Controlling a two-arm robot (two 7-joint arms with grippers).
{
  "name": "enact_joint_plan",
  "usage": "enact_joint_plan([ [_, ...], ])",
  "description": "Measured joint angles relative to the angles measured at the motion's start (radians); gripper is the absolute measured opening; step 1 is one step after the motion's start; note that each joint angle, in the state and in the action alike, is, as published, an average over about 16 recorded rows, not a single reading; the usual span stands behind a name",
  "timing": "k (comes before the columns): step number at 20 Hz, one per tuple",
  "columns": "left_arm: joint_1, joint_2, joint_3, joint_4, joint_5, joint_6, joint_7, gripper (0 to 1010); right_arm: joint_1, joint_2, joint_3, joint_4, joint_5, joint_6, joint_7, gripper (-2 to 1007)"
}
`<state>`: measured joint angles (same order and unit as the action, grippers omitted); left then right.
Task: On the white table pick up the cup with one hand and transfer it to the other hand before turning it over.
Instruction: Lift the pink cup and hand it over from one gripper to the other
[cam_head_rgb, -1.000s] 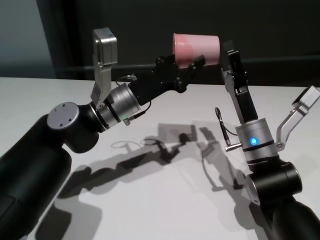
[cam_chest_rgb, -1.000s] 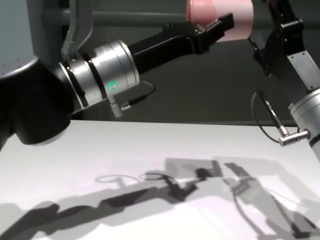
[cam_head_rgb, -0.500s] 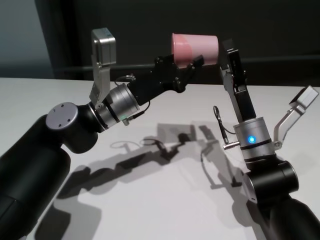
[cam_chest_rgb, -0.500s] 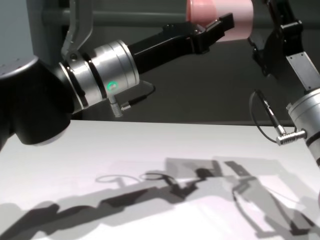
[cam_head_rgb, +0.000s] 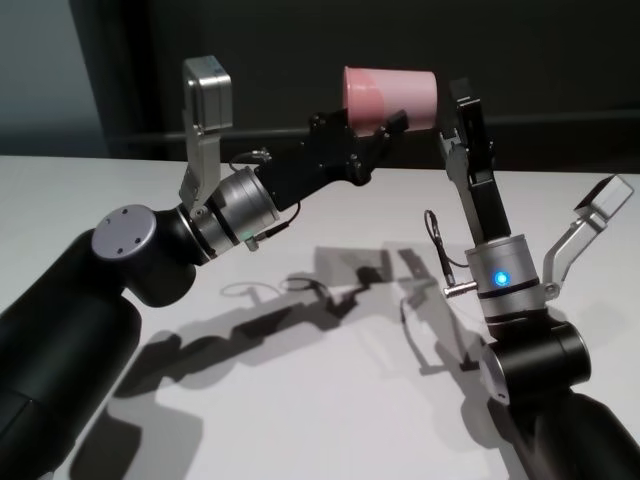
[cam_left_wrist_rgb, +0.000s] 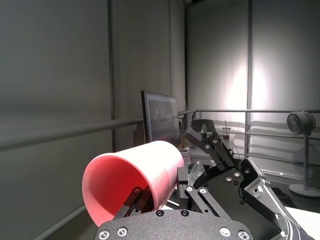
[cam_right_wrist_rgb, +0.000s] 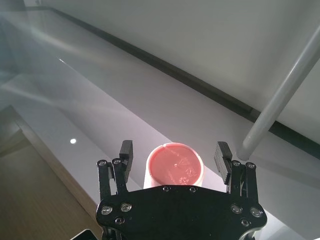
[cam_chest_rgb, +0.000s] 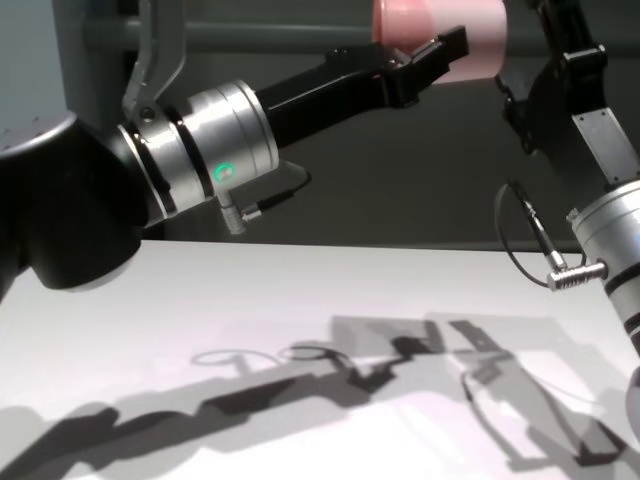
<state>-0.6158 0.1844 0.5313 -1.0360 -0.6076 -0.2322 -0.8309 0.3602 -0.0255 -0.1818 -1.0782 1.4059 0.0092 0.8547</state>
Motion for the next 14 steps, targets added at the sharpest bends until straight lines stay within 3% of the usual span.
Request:
enact_joint_plan([
  [14,0.0,0.0,0.0,0.0,0.0,0.0,0.0,201,0.044,-0.005,-0.025,0.08,0.051,0.011,0.047,1000],
])
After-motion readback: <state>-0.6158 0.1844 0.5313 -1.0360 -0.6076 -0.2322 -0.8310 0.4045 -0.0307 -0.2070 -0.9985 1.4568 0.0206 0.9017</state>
